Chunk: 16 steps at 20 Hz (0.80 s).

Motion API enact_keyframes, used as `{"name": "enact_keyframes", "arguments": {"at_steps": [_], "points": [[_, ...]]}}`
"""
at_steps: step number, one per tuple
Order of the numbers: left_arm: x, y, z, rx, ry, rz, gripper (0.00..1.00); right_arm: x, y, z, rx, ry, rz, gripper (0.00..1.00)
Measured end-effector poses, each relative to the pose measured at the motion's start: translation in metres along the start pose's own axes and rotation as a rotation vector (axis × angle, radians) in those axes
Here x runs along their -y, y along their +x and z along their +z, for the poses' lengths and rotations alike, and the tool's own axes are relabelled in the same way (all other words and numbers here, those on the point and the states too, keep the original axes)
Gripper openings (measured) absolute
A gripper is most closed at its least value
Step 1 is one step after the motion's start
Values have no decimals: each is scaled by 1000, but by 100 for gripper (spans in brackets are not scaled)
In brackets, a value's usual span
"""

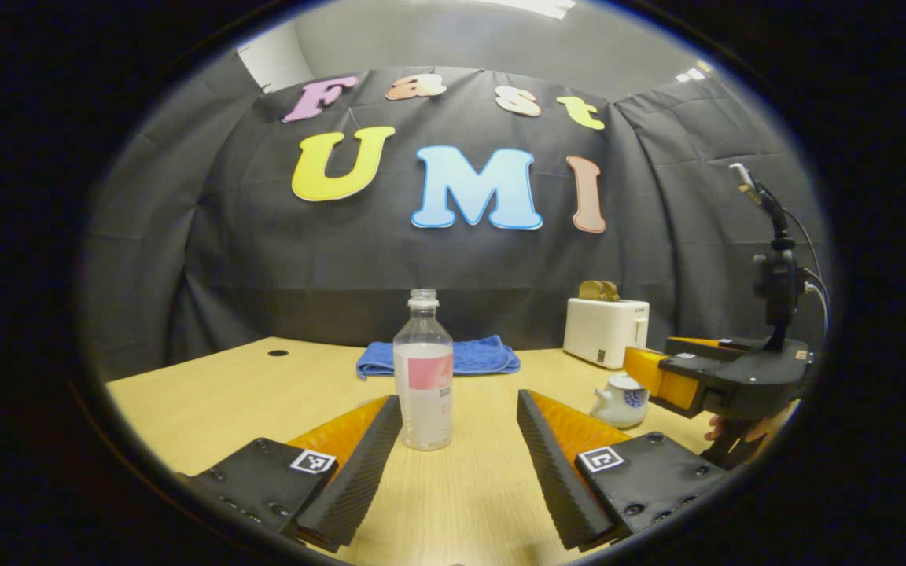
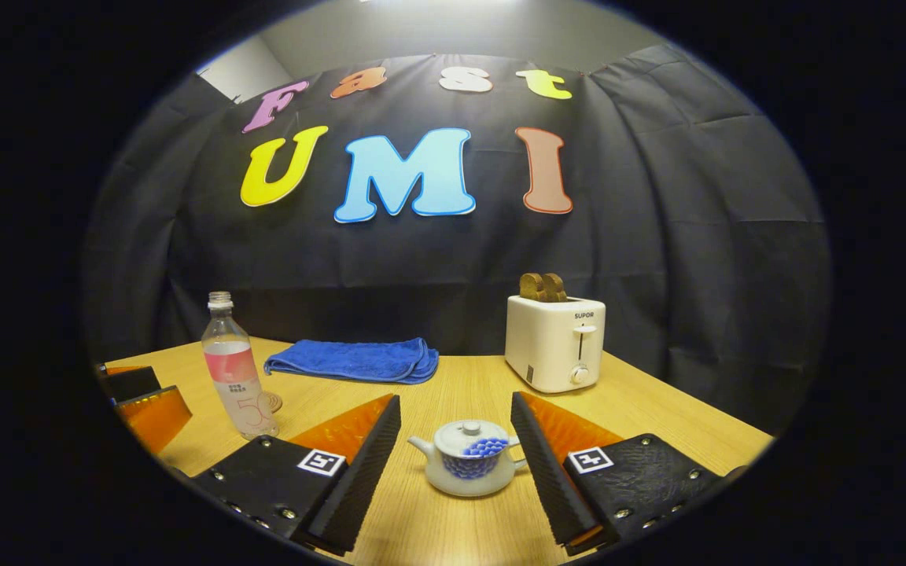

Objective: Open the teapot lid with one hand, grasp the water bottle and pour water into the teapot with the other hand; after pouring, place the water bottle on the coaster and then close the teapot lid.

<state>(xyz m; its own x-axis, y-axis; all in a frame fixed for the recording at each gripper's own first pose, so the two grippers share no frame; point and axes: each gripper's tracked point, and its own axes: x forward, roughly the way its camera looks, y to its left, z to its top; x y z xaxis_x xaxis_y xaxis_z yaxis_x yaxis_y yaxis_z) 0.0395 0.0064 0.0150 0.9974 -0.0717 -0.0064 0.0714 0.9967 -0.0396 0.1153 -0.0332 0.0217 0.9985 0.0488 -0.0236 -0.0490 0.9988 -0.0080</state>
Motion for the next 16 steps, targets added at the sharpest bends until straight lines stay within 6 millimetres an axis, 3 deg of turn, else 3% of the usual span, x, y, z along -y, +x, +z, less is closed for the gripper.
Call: {"name": "enact_keyframes", "arguments": {"at_steps": [6,7,8,12,14,16], "points": [[-13,5,2,2,10,11,99,14,23,-8,-21,15,-39,81],[-15,7,-1,-1,5,12,100,14,25,-10,-29,17,-43,67],[-16,8,-2,-6,2,15,100,15,29,-13,-36,14,-45,65],[-16,9,-6,-14,-4,13,100,16,31,-20,-61,-12,-51,65],[-18,8,-4,-7,-5,16,100,19,35,-25,-77,-5,-59,27],[-19,8,-4,-5,-7,18,100,15,35,-29,-79,-27,-54,28]]}}
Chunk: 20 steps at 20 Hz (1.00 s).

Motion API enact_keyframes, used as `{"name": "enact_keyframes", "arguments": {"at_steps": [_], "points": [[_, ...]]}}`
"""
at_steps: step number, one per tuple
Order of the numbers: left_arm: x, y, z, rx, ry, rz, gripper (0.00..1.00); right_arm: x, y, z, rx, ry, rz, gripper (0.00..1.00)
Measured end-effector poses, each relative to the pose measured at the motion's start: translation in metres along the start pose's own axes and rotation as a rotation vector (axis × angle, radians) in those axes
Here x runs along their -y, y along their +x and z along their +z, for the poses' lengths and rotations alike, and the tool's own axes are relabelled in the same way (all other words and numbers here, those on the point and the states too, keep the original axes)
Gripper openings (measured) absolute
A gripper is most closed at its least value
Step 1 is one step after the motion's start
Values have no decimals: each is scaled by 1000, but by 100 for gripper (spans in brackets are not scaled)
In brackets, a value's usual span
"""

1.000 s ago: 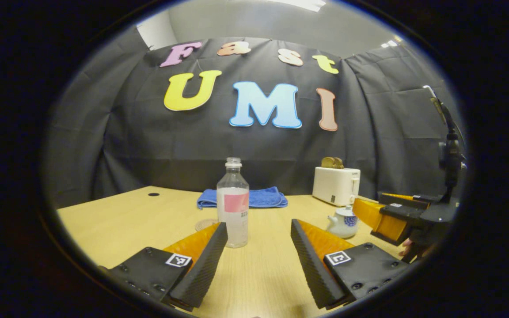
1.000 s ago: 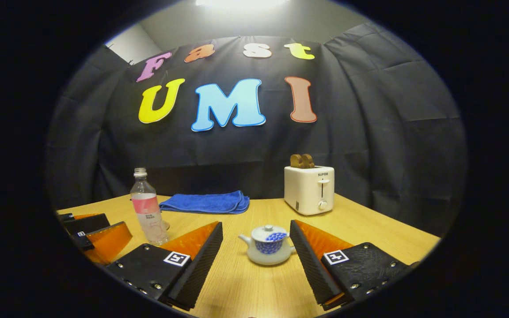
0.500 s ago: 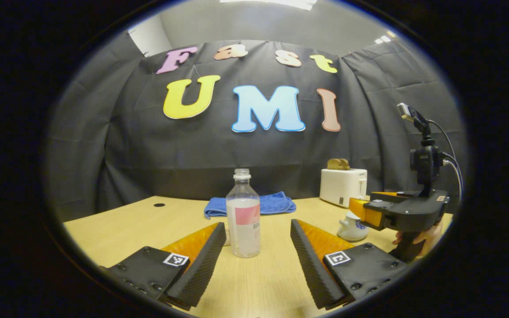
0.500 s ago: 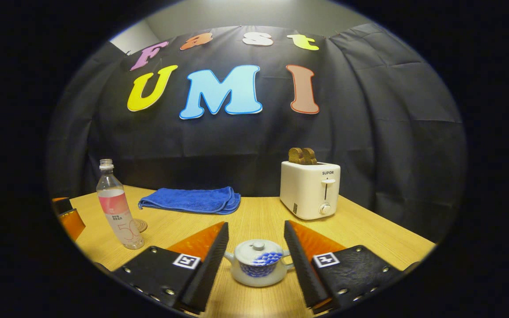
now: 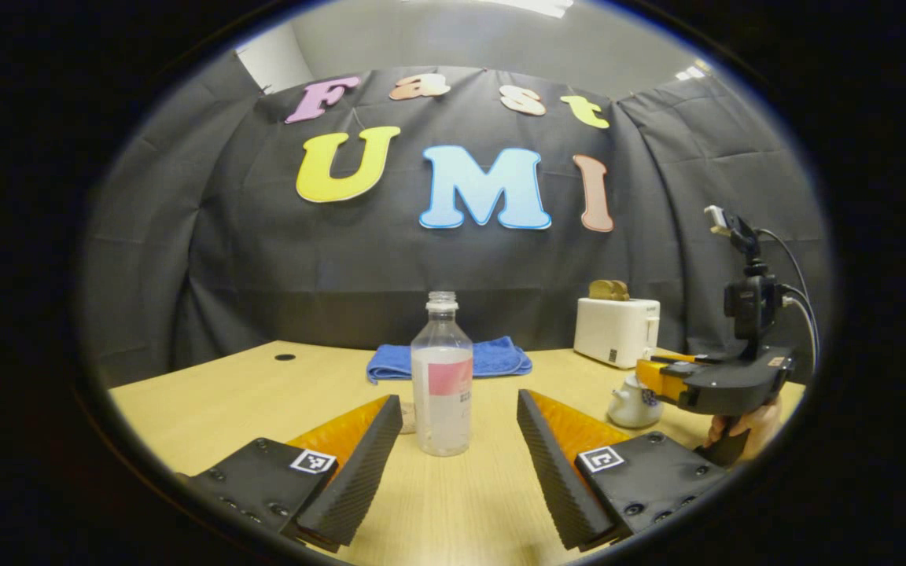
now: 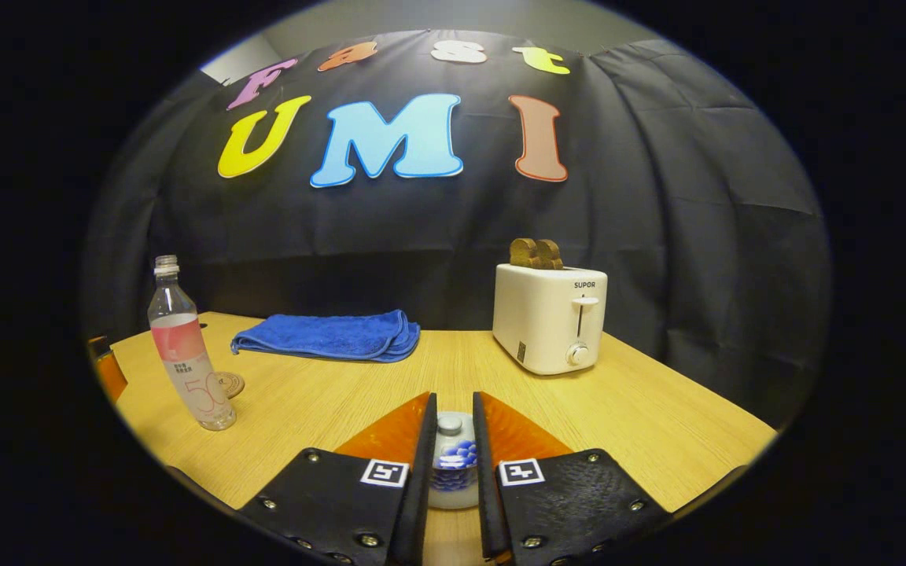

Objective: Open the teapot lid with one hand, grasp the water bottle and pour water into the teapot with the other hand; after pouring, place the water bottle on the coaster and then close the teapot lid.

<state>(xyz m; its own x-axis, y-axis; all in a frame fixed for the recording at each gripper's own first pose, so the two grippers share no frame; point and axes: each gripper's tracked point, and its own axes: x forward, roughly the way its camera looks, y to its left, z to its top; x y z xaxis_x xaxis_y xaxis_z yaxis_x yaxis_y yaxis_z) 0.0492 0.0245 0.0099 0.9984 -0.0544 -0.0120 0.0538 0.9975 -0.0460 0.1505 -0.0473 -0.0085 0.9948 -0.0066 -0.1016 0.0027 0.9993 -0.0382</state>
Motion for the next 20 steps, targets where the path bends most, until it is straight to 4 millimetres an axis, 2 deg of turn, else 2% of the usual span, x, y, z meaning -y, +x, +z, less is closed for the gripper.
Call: {"name": "enact_keyframes", "arguments": {"at_steps": [2,3,4,5,10,16,20], "points": [[0,2,-3,-8,2,-1,99,-4,2,-2,2,-23,-8,28],[1,2,-5,-14,6,-2,99,-7,7,-5,-2,-22,-10,7],[0,1,-5,-18,8,-1,99,1,1,3,5,-22,-7,9],[0,0,-5,-16,6,-2,100,1,2,2,5,-15,0,8],[-3,1,-8,-15,-6,3,100,-2,1,7,24,-12,20,8],[-6,3,-8,-5,16,14,100,-5,-6,23,80,-12,40,9],[-6,5,0,18,28,14,99,-5,-20,37,112,-9,51,8]]}}
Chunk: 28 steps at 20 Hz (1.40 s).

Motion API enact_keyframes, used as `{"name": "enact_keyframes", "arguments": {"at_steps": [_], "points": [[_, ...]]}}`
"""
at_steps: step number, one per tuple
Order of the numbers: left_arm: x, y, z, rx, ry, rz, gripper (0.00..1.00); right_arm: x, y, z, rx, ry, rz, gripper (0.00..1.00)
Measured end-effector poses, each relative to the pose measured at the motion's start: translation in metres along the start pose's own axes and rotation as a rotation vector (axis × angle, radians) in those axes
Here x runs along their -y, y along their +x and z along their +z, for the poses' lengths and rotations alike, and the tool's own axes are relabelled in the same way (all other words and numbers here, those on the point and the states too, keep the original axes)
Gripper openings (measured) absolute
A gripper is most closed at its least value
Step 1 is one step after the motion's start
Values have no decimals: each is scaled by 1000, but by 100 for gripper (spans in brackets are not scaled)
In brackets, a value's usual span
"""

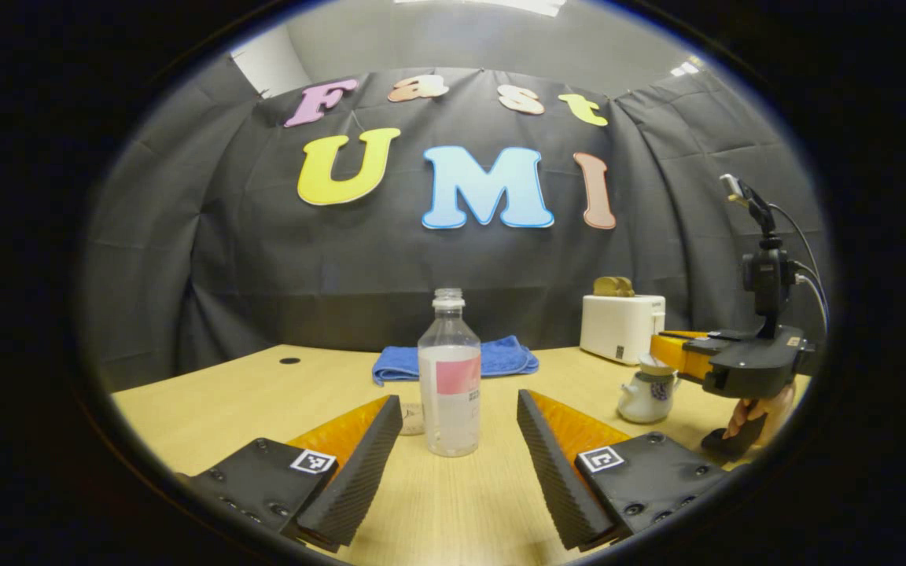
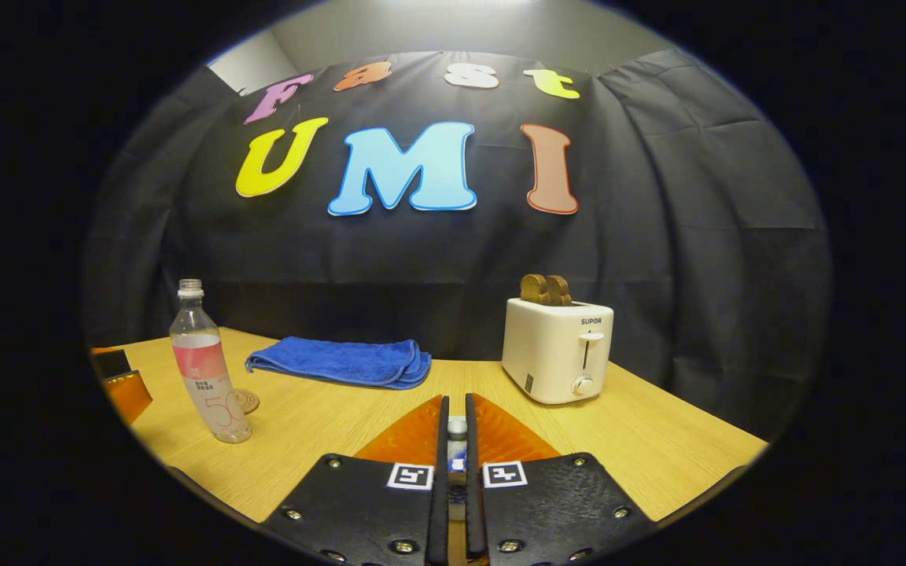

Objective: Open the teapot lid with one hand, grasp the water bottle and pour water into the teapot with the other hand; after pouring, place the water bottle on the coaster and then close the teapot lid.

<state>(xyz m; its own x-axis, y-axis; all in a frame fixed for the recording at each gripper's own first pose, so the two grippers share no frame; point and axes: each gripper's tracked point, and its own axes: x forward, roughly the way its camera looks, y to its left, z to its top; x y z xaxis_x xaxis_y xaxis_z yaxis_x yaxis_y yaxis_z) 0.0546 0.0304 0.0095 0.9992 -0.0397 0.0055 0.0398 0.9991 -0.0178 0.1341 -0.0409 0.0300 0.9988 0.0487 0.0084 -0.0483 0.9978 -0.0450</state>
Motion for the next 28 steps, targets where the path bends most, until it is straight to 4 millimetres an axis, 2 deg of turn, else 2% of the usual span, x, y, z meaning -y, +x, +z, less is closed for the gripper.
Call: {"name": "enact_keyframes", "arguments": {"at_steps": [2,6,9,12,18,20,25,28], "points": [[0,4,2,6,-1,-5,99,-4,-15,6,11,0,23,8],[-1,16,6,14,-30,-14,100,-10,-58,22,52,11,69,8],[-7,34,3,1,-37,17,99,-18,-87,28,78,21,107,8],[-8,54,3,-6,-25,26,99,-20,-104,27,93,10,118,8],[-8,79,0,-7,-10,28,100,-22,-113,11,54,46,139,8],[-7,84,1,1,-15,21,100,-21,-114,10,54,54,138,8],[-11,102,-11,-33,-27,25,100,-21,-114,9,59,50,139,8],[-15,111,-9,-31,-18,36,100,-22,-114,9,59,54,143,8]]}}
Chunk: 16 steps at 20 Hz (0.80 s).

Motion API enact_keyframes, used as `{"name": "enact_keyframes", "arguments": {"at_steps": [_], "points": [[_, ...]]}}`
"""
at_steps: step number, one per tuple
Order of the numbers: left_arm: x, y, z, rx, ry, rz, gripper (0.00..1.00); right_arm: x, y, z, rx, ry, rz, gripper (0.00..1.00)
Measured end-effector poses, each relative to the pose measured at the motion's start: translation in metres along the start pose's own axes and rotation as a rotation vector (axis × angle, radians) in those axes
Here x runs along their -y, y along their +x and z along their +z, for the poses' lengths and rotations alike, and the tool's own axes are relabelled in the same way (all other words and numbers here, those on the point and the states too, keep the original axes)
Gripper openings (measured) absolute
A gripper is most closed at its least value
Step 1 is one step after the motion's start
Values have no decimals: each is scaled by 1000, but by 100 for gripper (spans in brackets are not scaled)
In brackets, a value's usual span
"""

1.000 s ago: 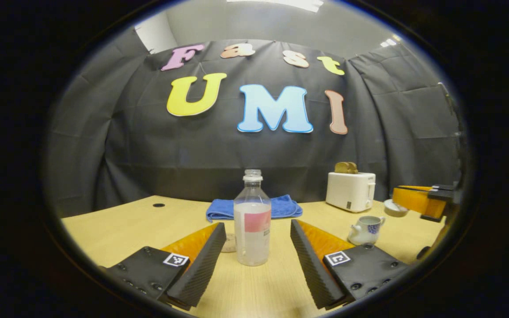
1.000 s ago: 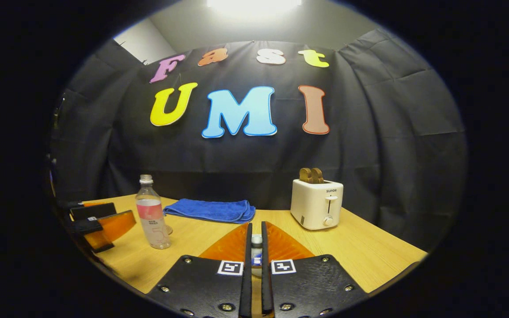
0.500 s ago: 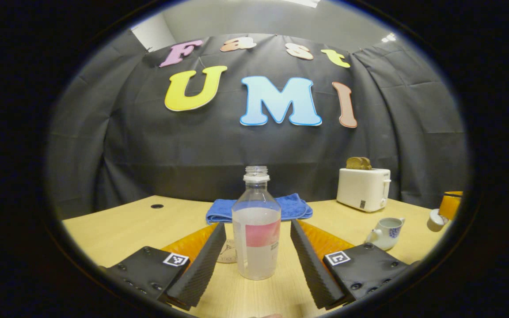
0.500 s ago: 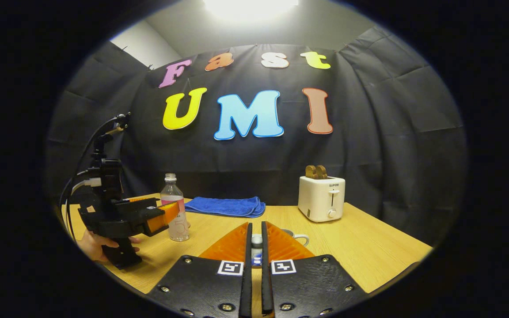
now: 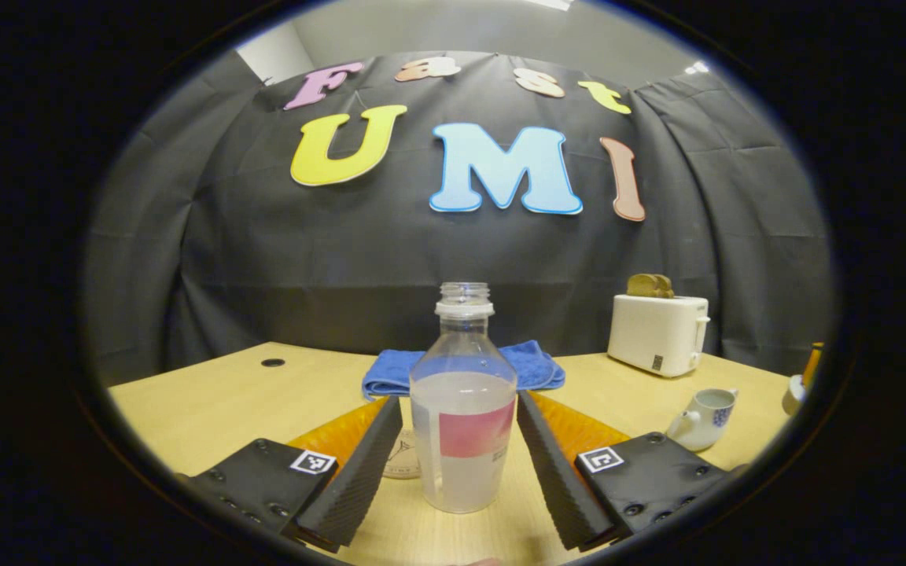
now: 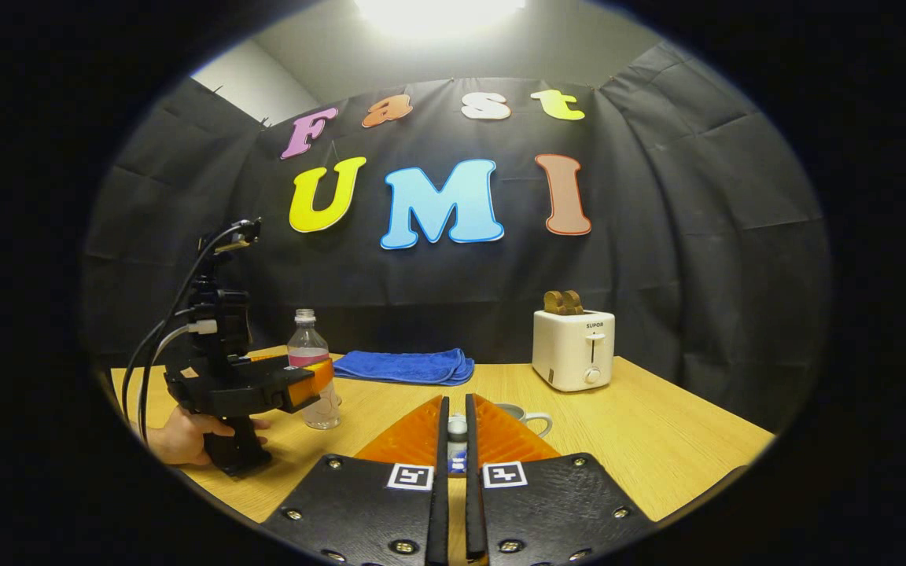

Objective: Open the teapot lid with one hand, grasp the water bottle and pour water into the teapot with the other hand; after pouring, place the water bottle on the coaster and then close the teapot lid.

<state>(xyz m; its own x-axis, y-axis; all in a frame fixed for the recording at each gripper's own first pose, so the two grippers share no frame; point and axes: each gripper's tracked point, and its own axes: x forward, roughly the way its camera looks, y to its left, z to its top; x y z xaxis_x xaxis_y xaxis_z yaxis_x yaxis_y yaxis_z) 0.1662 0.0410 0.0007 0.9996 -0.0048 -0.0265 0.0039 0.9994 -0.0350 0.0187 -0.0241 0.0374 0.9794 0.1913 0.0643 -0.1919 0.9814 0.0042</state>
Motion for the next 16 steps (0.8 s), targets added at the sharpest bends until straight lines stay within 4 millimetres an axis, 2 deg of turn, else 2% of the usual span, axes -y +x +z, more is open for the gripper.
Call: {"name": "enact_keyframes", "arguments": {"at_steps": [5,8,10,16], "points": [[4,9,-12,-21,11,-13,100,-5,-3,-1,0,-5,11,8],[1,14,-7,-1,-1,-10,98,-11,-9,-3,-3,4,31,8],[0,12,-9,-8,-7,-10,89,-16,-16,-4,-4,19,46,8],[13,-5,-8,-20,17,-52,87,-21,-43,-4,9,26,56,9]]}}
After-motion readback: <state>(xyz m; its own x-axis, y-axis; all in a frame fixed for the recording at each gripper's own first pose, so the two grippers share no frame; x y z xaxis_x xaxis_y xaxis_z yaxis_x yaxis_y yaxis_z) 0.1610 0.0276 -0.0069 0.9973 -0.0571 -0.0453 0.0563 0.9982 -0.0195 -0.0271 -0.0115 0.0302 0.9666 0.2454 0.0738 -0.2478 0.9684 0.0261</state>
